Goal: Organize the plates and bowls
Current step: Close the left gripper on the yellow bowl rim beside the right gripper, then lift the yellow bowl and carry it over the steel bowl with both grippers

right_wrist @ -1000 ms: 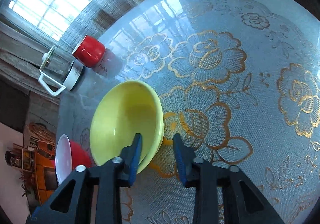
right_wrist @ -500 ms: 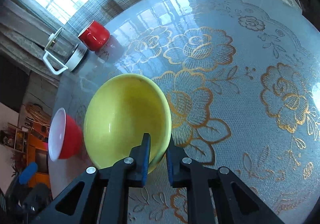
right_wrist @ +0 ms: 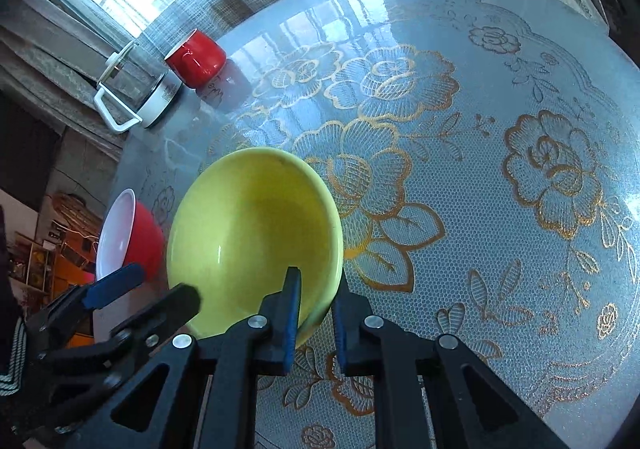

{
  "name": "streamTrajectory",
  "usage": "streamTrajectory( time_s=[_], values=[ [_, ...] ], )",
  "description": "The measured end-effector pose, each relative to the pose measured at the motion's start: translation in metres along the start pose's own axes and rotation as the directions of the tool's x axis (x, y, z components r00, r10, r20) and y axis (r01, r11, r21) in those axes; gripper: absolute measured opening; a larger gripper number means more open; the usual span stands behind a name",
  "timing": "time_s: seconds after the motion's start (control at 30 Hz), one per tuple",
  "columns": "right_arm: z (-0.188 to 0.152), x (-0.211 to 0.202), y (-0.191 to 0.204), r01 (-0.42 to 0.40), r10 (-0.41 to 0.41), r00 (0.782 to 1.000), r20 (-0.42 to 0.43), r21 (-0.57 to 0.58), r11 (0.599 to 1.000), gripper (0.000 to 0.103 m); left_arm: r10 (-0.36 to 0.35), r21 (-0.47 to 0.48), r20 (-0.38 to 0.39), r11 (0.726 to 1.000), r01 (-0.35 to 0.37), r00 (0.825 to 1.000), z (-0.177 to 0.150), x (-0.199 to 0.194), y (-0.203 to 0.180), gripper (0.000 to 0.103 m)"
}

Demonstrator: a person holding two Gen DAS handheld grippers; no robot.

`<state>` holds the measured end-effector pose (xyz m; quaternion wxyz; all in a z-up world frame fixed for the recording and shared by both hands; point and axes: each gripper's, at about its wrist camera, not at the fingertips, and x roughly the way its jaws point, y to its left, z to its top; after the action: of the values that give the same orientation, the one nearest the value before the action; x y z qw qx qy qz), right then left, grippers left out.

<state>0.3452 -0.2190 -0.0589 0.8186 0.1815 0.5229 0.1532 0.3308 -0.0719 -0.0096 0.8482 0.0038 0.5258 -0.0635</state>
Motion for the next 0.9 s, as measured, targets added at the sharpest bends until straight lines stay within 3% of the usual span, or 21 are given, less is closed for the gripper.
streamTrajectory(
  time_s=[0.13,0.4,0.5,0.9],
  values=[
    [-0.004,-0.002,-0.002,-0.001,0.001,1.000,-0.002,0.002,1.000,0.014,0.001,0.007,-0.014,1.000,-0.001,1.000,0.002,0.010,-0.004,0.061],
    [-0.009,-0.006,-0.003,-0.001,0.001,1.000,0.000,-0.001,1.000,0.015,0.003,0.018,-0.038,1.000,-0.003,0.999,0.002,0.022,-0.010,0.024],
    [-0.012,-0.008,-0.005,-0.009,0.009,1.000,-0.001,0.003,1.000,0.015,-0.007,0.024,-0.042,1.000,0.008,0.999,0.000,0.024,-0.012,0.017],
    [-0.024,-0.012,0.001,-0.034,0.034,0.999,-0.008,0.013,0.999,0.015,0.003,0.053,-0.025,0.999,-0.002,1.000,-0.016,0.010,-0.010,0.015]
  ],
)
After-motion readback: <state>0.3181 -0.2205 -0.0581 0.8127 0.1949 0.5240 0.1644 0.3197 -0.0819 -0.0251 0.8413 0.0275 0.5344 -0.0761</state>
